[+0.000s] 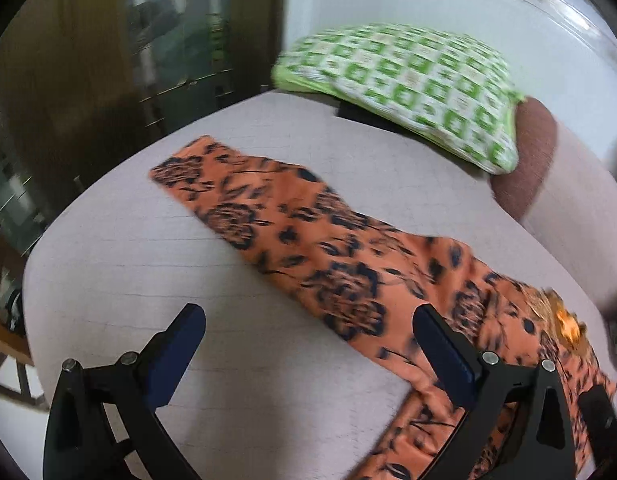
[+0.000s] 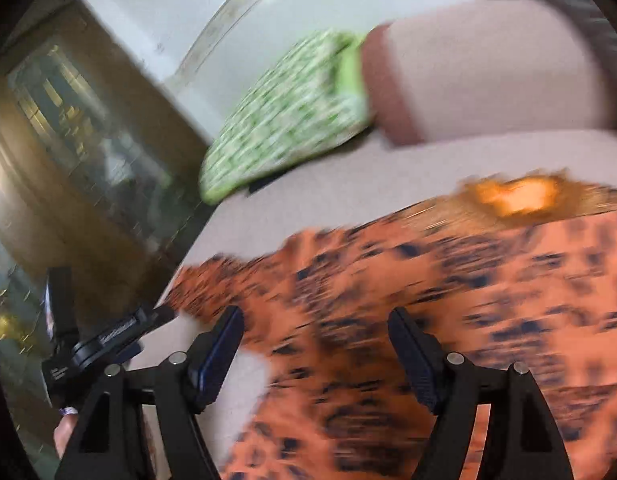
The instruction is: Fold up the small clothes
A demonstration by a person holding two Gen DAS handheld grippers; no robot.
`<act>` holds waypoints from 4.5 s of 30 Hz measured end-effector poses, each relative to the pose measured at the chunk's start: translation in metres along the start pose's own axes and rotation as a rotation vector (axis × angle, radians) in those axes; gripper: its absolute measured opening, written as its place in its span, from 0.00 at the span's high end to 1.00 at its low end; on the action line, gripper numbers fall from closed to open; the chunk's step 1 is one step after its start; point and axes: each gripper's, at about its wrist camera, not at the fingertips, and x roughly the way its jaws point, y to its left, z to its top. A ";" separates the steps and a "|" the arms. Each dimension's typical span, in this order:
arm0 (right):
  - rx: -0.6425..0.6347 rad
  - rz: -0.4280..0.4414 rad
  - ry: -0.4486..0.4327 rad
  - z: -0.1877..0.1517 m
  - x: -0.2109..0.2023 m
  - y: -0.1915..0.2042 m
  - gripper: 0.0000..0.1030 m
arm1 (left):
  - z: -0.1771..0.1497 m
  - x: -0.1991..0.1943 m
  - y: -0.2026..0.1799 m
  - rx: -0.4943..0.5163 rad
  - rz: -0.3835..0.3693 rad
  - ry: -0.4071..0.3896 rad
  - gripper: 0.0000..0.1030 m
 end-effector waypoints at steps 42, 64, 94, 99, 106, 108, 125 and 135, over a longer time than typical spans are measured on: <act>0.076 -0.164 0.065 -0.047 -0.073 -0.096 0.63 | 0.068 0.086 0.211 -0.497 -0.119 0.230 0.01; 0.081 -0.235 -0.012 -0.039 -0.075 -0.108 0.63 | 0.115 0.175 0.184 -0.527 -0.172 0.192 0.96; 0.574 -0.275 -0.426 -0.004 -0.250 -0.250 0.64 | -0.067 -0.101 -0.359 0.574 -0.691 0.254 0.84; 0.621 -0.205 -0.369 -0.004 -0.253 -0.269 0.39 | -0.118 -0.087 -0.356 0.609 -0.700 0.354 0.52; 0.539 -0.186 -0.302 0.006 -0.222 -0.247 0.35 | -0.094 -0.067 -0.229 0.351 -0.610 0.194 0.35; 0.499 -0.179 -0.269 0.009 -0.207 -0.238 0.35 | -0.092 -0.052 -0.194 0.295 -0.535 0.165 0.35; 0.394 -0.345 -0.178 0.031 -0.151 -0.244 0.68 | -0.060 0.060 -0.092 0.080 -0.289 0.219 0.35; 0.497 -0.315 -0.143 0.027 -0.143 -0.281 0.38 | -0.070 0.057 -0.119 0.140 -0.240 0.210 0.35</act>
